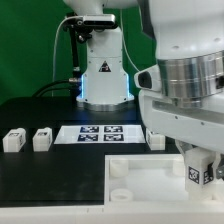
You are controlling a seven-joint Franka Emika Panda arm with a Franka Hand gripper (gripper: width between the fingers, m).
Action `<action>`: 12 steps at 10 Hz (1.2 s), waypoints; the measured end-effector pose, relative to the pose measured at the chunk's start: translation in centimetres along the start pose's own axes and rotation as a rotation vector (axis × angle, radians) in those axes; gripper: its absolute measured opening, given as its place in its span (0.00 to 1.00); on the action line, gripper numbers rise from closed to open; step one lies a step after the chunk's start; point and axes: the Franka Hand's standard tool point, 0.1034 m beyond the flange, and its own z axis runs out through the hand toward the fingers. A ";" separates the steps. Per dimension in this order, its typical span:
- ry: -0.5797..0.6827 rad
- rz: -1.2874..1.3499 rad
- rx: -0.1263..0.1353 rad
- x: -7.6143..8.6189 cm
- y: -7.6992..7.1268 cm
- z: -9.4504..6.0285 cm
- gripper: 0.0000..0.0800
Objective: Assemble one leg
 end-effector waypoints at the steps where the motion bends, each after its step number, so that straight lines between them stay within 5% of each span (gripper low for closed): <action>1: -0.030 0.166 0.015 0.1 -0.1 0.0 0.37; 6: -0.044 0.368 0.015 0.1 -0.1 0.1 0.37; 8: -0.044 0.328 0.015 0.0 -0.1 0.1 0.74; 12: -0.034 -0.190 -0.004 -0.2 0.3 0.0 0.81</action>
Offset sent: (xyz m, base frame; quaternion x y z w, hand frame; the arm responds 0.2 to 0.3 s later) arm 0.0065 -0.0023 0.0047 0.0000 -0.0062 0.1469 0.9891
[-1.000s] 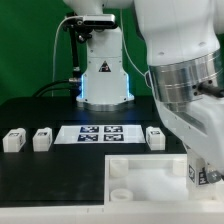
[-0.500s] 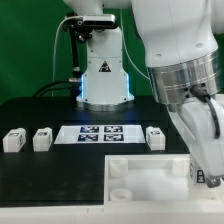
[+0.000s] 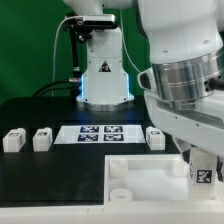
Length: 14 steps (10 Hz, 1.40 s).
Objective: Assemble one leg
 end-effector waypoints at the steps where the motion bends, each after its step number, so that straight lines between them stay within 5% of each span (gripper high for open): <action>1: 0.000 -0.098 0.000 0.0 0.0 0.0 0.81; 5: 0.082 -0.780 -0.017 1.5 0.3 -0.3 0.81; 7: 0.080 -0.746 -0.018 1.6 0.4 -0.2 0.81; 9: 0.079 -0.728 -0.017 1.6 0.4 -0.2 0.50; 10: 0.078 -0.632 -0.012 1.5 0.4 -0.1 0.50; 11: 0.078 -0.535 -0.008 1.6 0.4 -0.1 0.36; 14: 0.069 -0.142 0.003 1.3 0.0 0.2 0.36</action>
Offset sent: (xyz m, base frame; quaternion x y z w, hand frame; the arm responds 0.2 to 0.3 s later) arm 0.0013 -0.0092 0.0031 0.0386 0.0648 -0.4990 0.8633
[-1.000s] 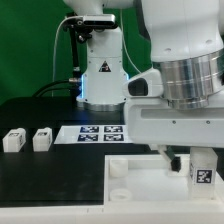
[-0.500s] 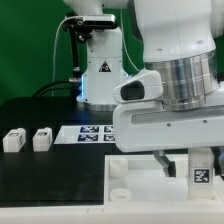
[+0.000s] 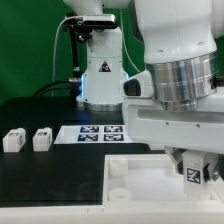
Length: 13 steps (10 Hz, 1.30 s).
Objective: Assemble one leg
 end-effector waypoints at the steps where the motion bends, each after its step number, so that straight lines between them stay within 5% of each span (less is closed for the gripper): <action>1: -0.014 0.211 0.001 0.0 0.0 0.0 0.36; 4: -0.076 0.804 0.036 0.0 0.0 -0.1 0.36; 6: -0.083 0.973 0.029 -0.1 0.0 -0.1 0.36; 8: -0.082 0.922 0.029 -0.1 0.1 0.0 0.37; 9: -0.079 0.895 0.031 -0.1 0.0 0.1 0.61; 10: -0.070 0.700 0.038 -0.5 -0.1 0.1 0.61; 11: -0.059 0.495 0.033 -1.1 -0.6 -0.4 0.77; 13: -0.042 0.247 0.036 -1.3 -1.0 -0.9 0.81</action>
Offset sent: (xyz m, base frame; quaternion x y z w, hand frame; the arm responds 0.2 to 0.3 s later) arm 0.0382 0.0125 0.0079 0.1794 -0.0649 0.5261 0.8288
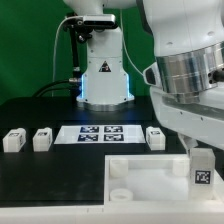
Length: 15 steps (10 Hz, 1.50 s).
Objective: Assemble one leg
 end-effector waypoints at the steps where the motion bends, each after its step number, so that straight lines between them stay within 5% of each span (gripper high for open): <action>1: 0.001 -0.064 -0.002 0.1 0.1 0.1 0.81; 3: 0.011 -0.342 -0.011 0.3 0.2 0.1 0.81; 6: 0.065 -0.880 -0.072 1.0 0.4 0.2 0.81; 7: 0.065 -0.889 -0.072 1.1 0.4 0.2 0.81; 8: 0.065 -0.870 -0.071 1.1 0.4 0.2 0.81; 9: 0.065 -0.847 -0.070 1.1 0.4 0.2 0.66; 10: 0.066 -0.785 -0.067 1.0 0.4 0.2 0.66; 12: 0.067 -0.607 -0.065 1.2 0.6 0.3 0.37; 14: 0.069 -0.348 -0.056 1.2 0.6 0.3 0.37; 15: 0.057 -0.170 -0.078 1.3 0.4 0.3 0.37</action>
Offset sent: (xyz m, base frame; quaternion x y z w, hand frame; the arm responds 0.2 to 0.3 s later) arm -0.0072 -0.0114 -0.0079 -0.0424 0.0825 -0.4914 0.8660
